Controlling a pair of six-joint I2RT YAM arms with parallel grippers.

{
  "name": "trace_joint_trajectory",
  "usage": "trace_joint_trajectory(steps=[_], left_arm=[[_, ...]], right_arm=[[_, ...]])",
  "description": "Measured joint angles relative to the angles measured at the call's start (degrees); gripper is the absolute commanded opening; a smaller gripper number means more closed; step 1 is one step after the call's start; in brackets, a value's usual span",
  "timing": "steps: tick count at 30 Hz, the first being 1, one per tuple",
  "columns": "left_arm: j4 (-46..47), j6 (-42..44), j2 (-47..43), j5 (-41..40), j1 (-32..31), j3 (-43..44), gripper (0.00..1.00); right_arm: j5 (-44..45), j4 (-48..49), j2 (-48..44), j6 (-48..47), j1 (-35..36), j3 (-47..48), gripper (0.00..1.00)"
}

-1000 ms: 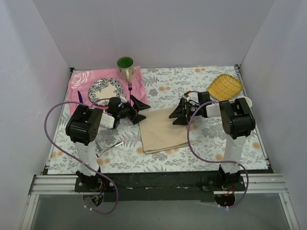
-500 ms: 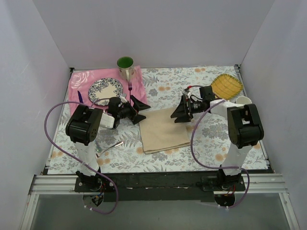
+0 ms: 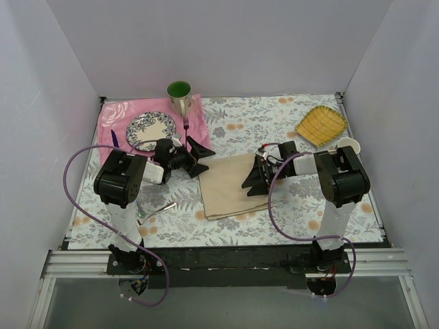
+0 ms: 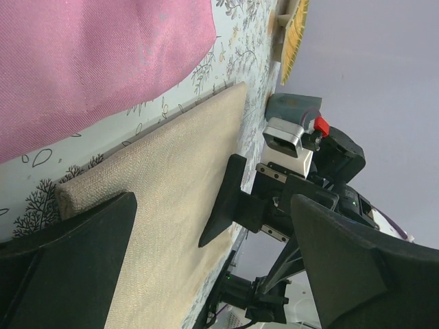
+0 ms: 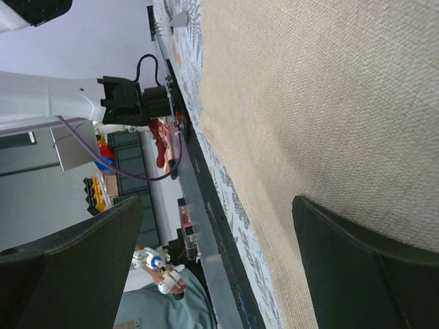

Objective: Fold the napkin into a case and place the utensils inside
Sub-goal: Smooth out the square-folded napkin at the center of the board.

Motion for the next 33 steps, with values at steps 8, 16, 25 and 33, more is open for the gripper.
trace_joint_trajectory(steps=[8, 16, 25, 33], left_arm=[[-0.24, 0.37, -0.11, -0.07, 0.00, 0.00, 0.98], [-0.20, 0.55, -0.11, 0.00, 0.00, 0.00, 0.98], [-0.24, 0.61, -0.13, 0.00, 0.00, 0.00, 0.98], [-0.50, 0.98, -0.28, -0.04, 0.00, 0.00, 0.98]], right_arm=[[-2.19, -9.81, 0.28, -11.82, -3.45, 1.03, 0.99], [-1.18, -21.62, -1.42, -20.83, -5.11, 3.61, 0.99], [-1.66, -10.82, -10.58, -9.88, 4.02, 2.62, 0.99], [-0.11, -8.17, -5.57, -9.79, 4.13, -3.98, 0.99]])
